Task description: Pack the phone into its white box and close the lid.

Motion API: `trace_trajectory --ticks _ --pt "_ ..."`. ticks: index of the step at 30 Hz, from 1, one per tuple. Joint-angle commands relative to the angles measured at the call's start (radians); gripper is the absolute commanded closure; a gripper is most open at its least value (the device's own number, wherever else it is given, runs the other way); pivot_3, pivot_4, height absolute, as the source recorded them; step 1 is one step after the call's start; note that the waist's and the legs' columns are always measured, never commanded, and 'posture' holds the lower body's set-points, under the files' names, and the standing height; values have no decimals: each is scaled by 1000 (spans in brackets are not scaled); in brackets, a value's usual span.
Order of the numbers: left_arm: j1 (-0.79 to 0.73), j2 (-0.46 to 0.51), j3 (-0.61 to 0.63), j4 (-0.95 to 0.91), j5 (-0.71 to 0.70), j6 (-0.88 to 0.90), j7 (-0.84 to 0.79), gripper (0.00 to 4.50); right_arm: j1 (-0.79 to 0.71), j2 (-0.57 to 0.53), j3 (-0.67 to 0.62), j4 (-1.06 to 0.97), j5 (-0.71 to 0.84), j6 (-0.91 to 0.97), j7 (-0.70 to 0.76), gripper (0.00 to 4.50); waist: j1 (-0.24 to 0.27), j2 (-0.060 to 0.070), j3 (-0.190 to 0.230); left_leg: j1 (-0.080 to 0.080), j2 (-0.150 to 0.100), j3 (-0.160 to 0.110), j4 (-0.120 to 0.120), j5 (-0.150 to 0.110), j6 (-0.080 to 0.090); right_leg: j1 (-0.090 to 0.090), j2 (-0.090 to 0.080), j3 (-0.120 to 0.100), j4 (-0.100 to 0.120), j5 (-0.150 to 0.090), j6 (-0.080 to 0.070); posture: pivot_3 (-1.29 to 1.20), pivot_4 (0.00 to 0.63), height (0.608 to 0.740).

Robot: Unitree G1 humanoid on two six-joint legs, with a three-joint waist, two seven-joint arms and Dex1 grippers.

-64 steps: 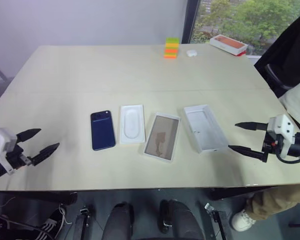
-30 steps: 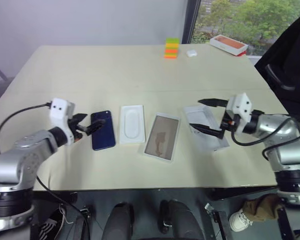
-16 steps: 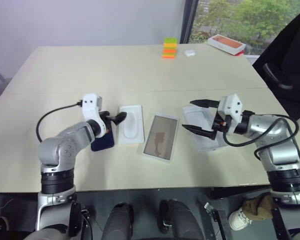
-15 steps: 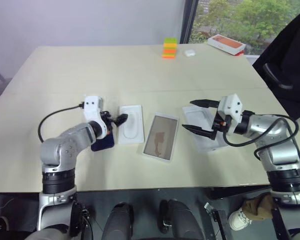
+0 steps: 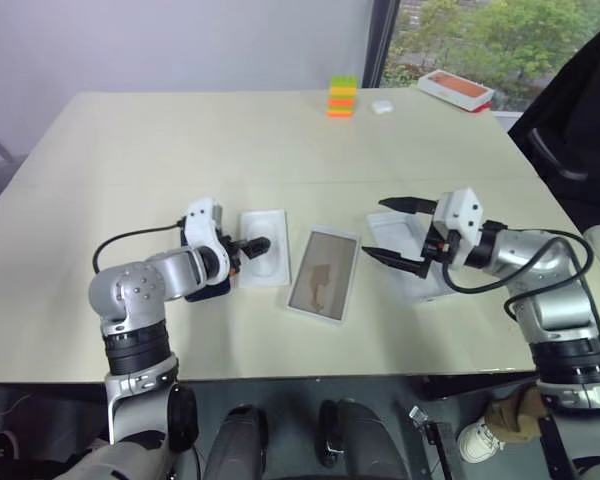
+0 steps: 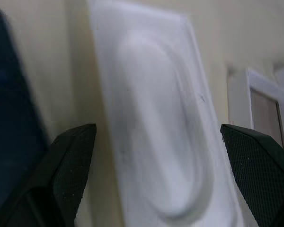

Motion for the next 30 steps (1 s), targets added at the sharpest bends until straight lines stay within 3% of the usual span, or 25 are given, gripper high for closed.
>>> trace_trajectory --ticks 1,8,11,14,26,29,30 --pt "1 -27 43 6 10 41 12 80 -19 7 -11 -17 7 -14 -9 56 1 0 0 0 0 0 0 0 0 0 0 0 0 0 0 0 150 740" --pt "-9 -68 85 28 27 86 11 80 -22 10 -8 -24 3 -13 -10 56 2 0 0 0 0 0 0 0 0 0 0 0 0 0 0 0 150 740" --pt "-8 -83 103 32 28 91 6 940 -20 11 -6 -32 3 -11 -13 0 3 0 0 0 0 0 0 0 0 1 0 0 0 0 0 0 150 740" --pt "-12 -92 114 31 41 99 7 2317 -18 13 -4 -37 3 -9 -16 0 5 0 0 0 -1 0 0 0 0 1 -1 0 0 0 0 0 150 740" --pt "-7 -90 114 25 71 117 -18 2317 -34 13 4 -49 6 -2 -23 0 4 0 0 0 -1 0 0 0 0 1 -1 0 -1 0 0 0 150 740" --pt "3 -93 115 24 79 113 -21 3139 -35 13 6 -52 6 0 -23 0 4 0 0 0 -1 0 0 0 0 1 -1 0 -1 0 0 0 150 740" --pt "5 -91 113 23 82 112 -22 3636 -36 14 7 -53 6 1 -24 0 4 0 0 0 -1 0 0 0 0 1 -1 0 -1 0 0 0 150 740"
